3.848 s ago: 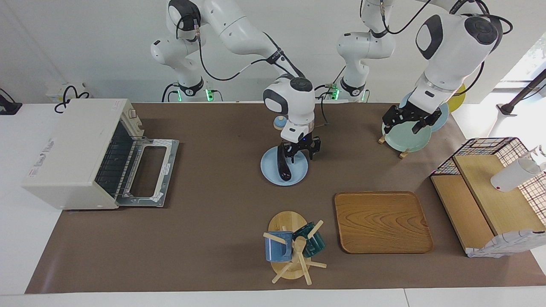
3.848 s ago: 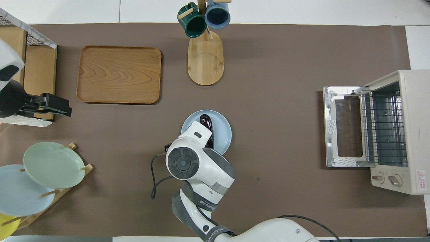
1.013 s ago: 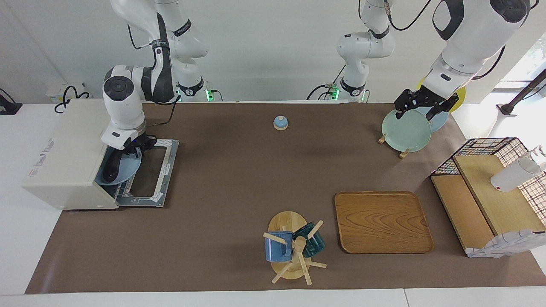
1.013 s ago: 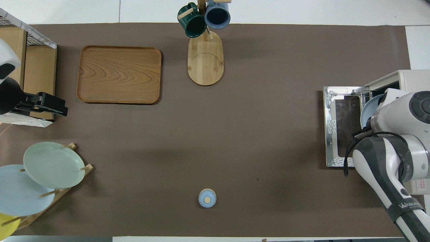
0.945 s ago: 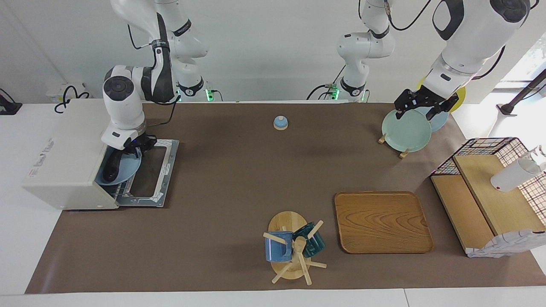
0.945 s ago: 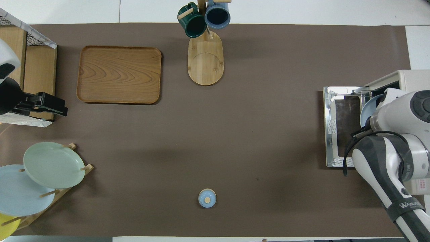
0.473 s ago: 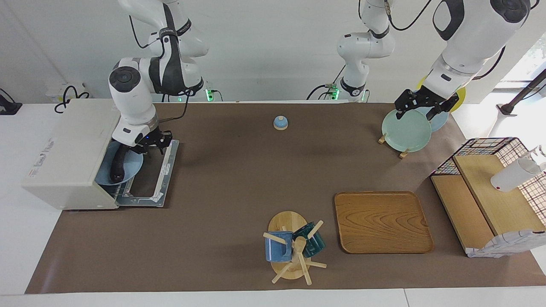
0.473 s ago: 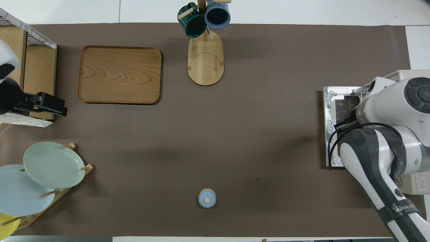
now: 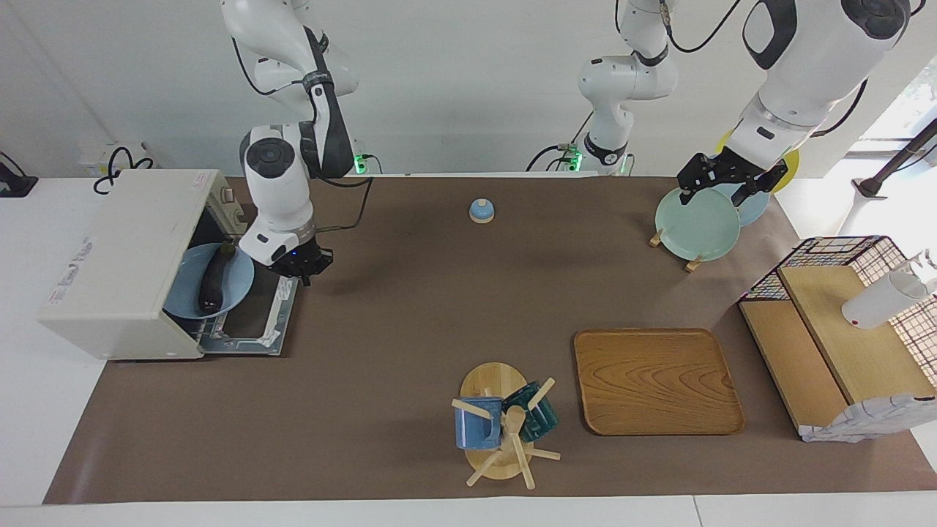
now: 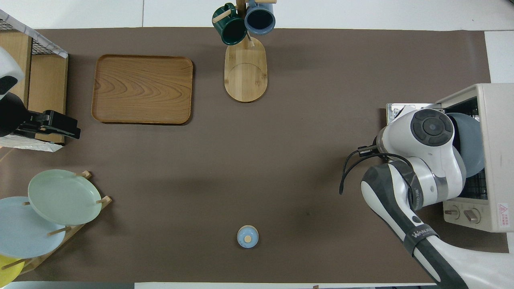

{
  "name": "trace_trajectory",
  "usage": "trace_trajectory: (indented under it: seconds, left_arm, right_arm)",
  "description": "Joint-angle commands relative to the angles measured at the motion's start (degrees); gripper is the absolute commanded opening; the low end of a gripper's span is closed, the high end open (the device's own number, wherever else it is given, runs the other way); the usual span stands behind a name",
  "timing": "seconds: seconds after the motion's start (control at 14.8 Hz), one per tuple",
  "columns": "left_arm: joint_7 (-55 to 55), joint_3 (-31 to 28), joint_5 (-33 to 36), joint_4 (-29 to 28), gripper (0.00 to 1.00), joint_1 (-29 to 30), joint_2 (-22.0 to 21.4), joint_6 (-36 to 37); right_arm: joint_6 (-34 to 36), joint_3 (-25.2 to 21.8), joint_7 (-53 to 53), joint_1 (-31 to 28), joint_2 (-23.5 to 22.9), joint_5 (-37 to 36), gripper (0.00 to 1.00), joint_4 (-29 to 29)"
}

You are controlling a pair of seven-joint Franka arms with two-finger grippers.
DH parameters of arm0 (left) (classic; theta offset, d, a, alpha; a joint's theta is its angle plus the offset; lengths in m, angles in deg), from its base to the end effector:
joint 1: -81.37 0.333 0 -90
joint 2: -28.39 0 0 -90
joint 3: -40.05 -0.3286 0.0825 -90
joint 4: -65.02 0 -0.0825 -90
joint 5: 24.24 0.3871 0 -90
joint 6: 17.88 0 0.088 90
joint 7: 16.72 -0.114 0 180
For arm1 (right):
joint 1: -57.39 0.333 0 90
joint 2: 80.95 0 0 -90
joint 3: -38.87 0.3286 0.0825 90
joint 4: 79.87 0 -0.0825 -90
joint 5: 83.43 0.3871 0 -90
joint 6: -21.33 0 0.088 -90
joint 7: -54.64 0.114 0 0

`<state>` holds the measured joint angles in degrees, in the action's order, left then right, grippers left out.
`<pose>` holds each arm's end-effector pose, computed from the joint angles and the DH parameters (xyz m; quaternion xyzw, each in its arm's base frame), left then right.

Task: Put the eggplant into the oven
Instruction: 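Release the plate and draw the right gripper back from the oven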

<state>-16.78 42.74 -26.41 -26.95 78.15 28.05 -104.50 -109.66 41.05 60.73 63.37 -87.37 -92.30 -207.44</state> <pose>0.5442 -0.0609 0.6124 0.9975 -0.0523 -0.0446 0.0165 0.5319 0.0718 0.3226 0.9957 0.0702 -0.0189 0.0577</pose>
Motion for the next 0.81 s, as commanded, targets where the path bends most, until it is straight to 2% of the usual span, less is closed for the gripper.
trace_trajectory:
  seconds: [0.0,0.34,0.54,0.74]
  left_arm:
    - [-0.6,0.5,1.2,-1.5,1.0,0.8,-1.3,-0.6]
    - [-0.6,0.5,1.2,-1.5,1.0,0.8,-1.4,-0.6]
    - [-0.6,0.5,1.2,-1.5,1.0,0.8,-1.4,-0.6]
    - [-0.6,0.5,1.2,-1.5,1.0,0.8,-1.4,-0.6]
  right_arm:
    - [-1.7,-0.1,0.0,-1.6,-1.8,1.0,0.0,-0.1]
    - [-1.2,-0.2,-0.4,-1.5,-2.2,-1.2,0.0,-0.9]
    - [0.0,-0.2,-0.6,-1.6,-2.1,-9.1,0.0,-0.8]
    - [2.0,-0.2,-3.6,-1.9,-2.1,-11.2,0.0,-0.1]
